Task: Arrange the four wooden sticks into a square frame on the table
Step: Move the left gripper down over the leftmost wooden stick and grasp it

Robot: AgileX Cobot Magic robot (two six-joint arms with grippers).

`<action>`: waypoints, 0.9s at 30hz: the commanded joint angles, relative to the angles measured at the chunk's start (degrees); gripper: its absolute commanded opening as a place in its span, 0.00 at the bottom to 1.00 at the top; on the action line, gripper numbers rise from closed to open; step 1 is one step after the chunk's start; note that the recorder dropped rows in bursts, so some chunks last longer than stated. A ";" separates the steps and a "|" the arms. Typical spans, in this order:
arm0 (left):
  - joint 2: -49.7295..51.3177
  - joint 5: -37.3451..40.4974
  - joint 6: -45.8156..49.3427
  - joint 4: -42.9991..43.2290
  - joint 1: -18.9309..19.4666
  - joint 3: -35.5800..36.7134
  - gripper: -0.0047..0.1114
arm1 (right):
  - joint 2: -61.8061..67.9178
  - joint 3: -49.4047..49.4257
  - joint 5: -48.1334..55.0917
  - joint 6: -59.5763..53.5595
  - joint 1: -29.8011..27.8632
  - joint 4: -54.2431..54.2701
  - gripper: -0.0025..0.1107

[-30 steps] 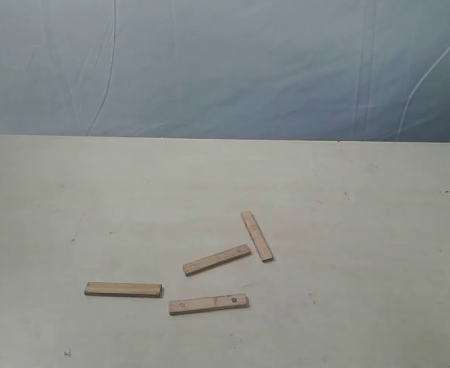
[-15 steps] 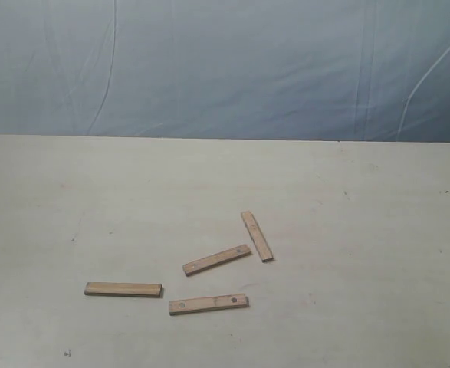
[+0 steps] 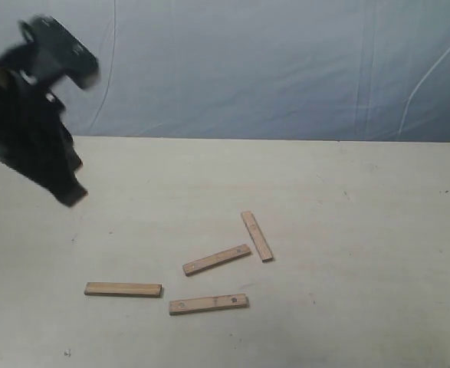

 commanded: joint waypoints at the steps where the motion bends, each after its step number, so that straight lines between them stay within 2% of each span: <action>1: 7.49 4.26 14.41 -2.75 -2.42 -0.87 0.07 | -0.43 -0.01 -0.59 -0.14 -0.57 -0.22 0.01; 4: 11.48 3.39 21.57 -3.14 -2.75 0.30 0.18 | -0.43 -0.01 -0.59 -0.14 -0.57 -0.22 0.01; 9: 17.88 2.15 38.36 -3.60 -2.75 3.46 0.44 | -0.43 -0.01 -0.59 -0.14 -0.57 -0.22 0.01; 12: 21.11 -1.68 41.09 -3.63 -2.75 4.83 0.52 | -0.43 -0.01 -0.59 -0.14 -0.57 -0.22 0.01; 21: 29.54 -13.17 41.19 -3.74 -2.75 5.10 0.54 | -0.43 -0.01 -0.74 -0.14 -0.57 -0.22 0.01; 27: 32.44 -15.74 40.75 -3.74 -2.75 5.10 0.53 | -0.43 -0.01 -0.74 -0.14 -0.57 -0.22 0.01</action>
